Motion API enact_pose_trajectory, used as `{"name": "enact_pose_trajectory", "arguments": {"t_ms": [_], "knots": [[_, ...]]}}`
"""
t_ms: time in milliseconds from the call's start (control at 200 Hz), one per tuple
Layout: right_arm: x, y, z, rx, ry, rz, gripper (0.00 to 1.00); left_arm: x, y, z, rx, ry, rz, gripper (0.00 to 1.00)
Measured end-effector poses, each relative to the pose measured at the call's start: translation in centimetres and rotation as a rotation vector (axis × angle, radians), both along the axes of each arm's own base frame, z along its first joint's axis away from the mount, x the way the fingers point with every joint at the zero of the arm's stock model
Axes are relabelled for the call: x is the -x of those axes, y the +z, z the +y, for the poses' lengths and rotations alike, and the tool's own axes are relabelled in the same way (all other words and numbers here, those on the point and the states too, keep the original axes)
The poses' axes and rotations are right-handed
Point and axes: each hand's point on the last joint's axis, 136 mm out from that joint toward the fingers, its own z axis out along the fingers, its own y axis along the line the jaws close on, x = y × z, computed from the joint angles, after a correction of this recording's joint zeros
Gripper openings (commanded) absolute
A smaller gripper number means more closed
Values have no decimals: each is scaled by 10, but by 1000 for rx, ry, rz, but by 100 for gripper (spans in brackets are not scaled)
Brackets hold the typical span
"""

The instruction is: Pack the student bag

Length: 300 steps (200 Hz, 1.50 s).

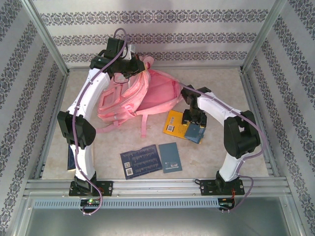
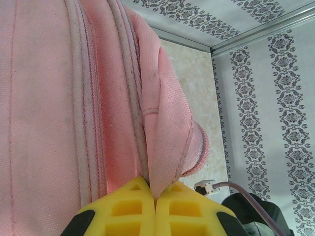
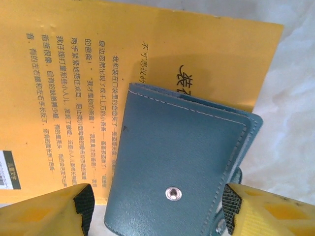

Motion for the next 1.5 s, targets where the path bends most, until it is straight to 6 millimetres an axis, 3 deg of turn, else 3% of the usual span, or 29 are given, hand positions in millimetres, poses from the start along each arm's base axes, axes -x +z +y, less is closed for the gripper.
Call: {"name": "enact_pose_trajectory", "arguments": {"t_ms": [325,525,770,1129,1279,1384,1499], "knots": [[-4,-36,0,34,-18,58,65,0,-1,0,2,-2,2,0],[-2,-38,-6,71,-22,52,42,1,-3,-2,8,-11,8,0],[-1,-29,-3,68,-40,16,22,1,-2,-2,11,-13,7,0],[-6,25,-9,1,-94,-143,4,4,2,-2,-9,-9,2,0],[-6,52,-8,-38,-99,-225,2,13,9,-1,-41,-23,6,0],[-7,81,-8,-77,-99,-311,1,20,19,1,-58,-40,-6,0],[-19,129,-1,-151,-84,-450,0,26,26,-3,-51,-77,-15,0]]}}
